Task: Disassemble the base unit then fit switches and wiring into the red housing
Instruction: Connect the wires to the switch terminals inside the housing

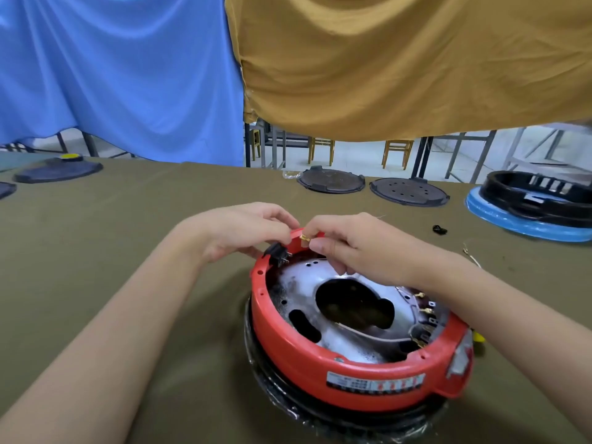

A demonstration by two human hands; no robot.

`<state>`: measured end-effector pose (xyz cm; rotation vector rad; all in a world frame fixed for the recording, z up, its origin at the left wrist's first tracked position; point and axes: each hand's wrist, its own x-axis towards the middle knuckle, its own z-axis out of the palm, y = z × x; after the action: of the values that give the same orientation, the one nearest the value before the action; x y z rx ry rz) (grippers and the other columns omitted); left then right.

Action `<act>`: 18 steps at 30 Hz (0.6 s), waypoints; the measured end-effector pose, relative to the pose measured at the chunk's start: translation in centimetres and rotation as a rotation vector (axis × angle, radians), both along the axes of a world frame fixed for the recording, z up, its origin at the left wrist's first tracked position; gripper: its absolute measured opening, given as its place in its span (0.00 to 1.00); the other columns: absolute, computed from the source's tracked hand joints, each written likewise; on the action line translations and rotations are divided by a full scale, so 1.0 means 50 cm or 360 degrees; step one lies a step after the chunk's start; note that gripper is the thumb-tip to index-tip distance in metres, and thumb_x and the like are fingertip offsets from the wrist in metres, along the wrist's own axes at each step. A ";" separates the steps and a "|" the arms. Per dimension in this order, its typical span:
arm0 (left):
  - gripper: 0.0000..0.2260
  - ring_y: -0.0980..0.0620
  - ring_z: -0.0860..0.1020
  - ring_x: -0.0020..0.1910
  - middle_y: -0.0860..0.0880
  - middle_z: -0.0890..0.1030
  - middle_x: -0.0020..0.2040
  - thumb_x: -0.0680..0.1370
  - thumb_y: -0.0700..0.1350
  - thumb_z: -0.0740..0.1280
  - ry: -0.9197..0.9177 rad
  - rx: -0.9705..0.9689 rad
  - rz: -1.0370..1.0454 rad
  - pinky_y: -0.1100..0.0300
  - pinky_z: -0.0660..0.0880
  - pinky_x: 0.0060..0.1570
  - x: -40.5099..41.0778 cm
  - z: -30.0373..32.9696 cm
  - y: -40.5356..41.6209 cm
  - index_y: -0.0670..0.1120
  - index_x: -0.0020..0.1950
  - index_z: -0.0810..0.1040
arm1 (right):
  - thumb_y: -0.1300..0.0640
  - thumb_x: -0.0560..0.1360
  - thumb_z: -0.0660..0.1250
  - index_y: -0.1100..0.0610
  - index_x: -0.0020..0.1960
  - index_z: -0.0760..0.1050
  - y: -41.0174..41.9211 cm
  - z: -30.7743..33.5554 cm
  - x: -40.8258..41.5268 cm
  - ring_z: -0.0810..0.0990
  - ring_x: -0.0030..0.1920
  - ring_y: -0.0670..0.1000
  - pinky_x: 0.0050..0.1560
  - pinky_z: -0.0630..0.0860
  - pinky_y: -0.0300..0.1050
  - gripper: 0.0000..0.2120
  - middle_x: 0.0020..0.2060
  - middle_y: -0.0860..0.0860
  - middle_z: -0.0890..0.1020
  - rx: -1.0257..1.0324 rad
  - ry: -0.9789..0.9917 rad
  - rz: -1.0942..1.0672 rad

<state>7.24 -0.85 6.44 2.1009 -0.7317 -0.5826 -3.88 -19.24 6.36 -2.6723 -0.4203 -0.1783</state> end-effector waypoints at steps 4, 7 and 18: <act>0.10 0.57 0.80 0.40 0.50 0.82 0.46 0.77 0.41 0.66 0.0027 0.0058 -0.0061 0.57 0.76 0.43 0.004 -0.003 0.005 0.51 0.55 0.81 | 0.52 0.82 0.59 0.44 0.51 0.73 -0.005 -0.011 0.001 0.79 0.33 0.49 0.39 0.77 0.44 0.06 0.32 0.47 0.83 0.0190 0.0098 0.0021; 0.09 0.58 0.81 0.40 0.50 0.84 0.45 0.77 0.41 0.67 -0.0050 -0.0055 -0.0045 0.59 0.77 0.42 0.006 -0.004 0.000 0.51 0.53 0.84 | 0.53 0.81 0.61 0.44 0.49 0.76 -0.008 -0.008 -0.001 0.78 0.35 0.46 0.39 0.75 0.43 0.06 0.36 0.44 0.84 0.0210 0.0105 0.0026; 0.07 0.56 0.82 0.44 0.49 0.86 0.49 0.80 0.42 0.67 0.0018 -0.0338 -0.0045 0.62 0.76 0.44 0.018 -0.040 -0.021 0.50 0.55 0.83 | 0.52 0.79 0.65 0.46 0.49 0.81 -0.009 0.045 0.007 0.70 0.24 0.40 0.25 0.66 0.31 0.05 0.31 0.45 0.83 0.0023 0.0156 -0.0039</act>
<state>8.13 -1.91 4.46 1.8929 -0.7828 -0.5080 -3.54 -19.71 8.63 -2.6597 -0.3539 -0.0575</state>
